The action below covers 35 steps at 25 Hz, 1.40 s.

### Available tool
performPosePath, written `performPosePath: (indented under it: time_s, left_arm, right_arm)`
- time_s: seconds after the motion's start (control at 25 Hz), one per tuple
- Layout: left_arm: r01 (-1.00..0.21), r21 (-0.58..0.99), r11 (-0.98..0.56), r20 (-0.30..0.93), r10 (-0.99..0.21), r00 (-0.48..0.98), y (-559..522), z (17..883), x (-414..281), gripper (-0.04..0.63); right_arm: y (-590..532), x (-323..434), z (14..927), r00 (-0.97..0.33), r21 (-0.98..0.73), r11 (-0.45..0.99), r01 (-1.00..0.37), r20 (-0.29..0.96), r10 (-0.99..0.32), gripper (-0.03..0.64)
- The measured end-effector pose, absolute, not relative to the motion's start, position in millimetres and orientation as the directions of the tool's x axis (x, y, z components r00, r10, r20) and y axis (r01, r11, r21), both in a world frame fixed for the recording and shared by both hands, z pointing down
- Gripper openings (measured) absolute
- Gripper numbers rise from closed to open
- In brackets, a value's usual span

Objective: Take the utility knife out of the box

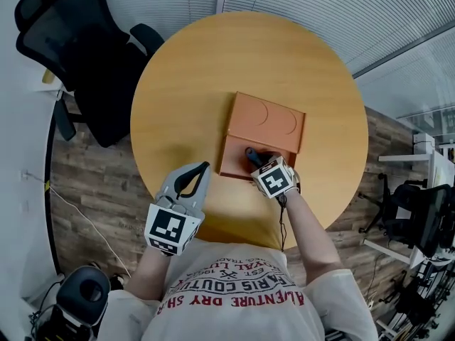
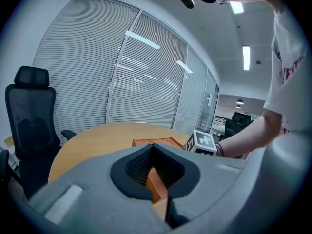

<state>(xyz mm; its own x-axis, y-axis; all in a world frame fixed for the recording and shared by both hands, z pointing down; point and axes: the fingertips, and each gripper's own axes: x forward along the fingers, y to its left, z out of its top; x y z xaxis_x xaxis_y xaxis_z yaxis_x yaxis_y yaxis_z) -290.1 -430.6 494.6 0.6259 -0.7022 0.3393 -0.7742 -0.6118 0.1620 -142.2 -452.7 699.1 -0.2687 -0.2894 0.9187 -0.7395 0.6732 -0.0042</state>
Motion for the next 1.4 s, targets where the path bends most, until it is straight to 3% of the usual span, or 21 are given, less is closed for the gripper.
performPosePath:
  time_s: [0.32, 0.76, 1.2, 1.4]
  left_arm:
    - [-0.771, 0.14, -0.621, 0.312, -0.712, 0.629, -421, 481, -285, -0.005]
    - [-0.772, 0.119, -0.624, 0.243, -0.736, 0.632, -395, 450, -285, -0.005]
    - [-0.762, 0.076, -0.643, 0.119, -0.753, 0.647, -381, 390, -277, -0.005]
    - [-0.748, 0.053, -0.661, 0.076, -0.744, 0.663, -377, 369, -264, -0.005]
  right_arm:
    - [-449, -151, 630, -0.349, 0.022, 0.641, -0.767, 0.824, -0.445, 0.134]
    - [-425, -137, 492, -0.394, 0.122, 0.518, -0.847, 0.511, -0.764, 0.133]
    - [-352, -112, 390, -0.418, 0.011, 0.423, -0.906, 0.135, -0.898, 0.133]
    - [-335, -98, 367, -0.401, 0.018, 0.402, -0.915, 0.064, -0.914, 0.133]
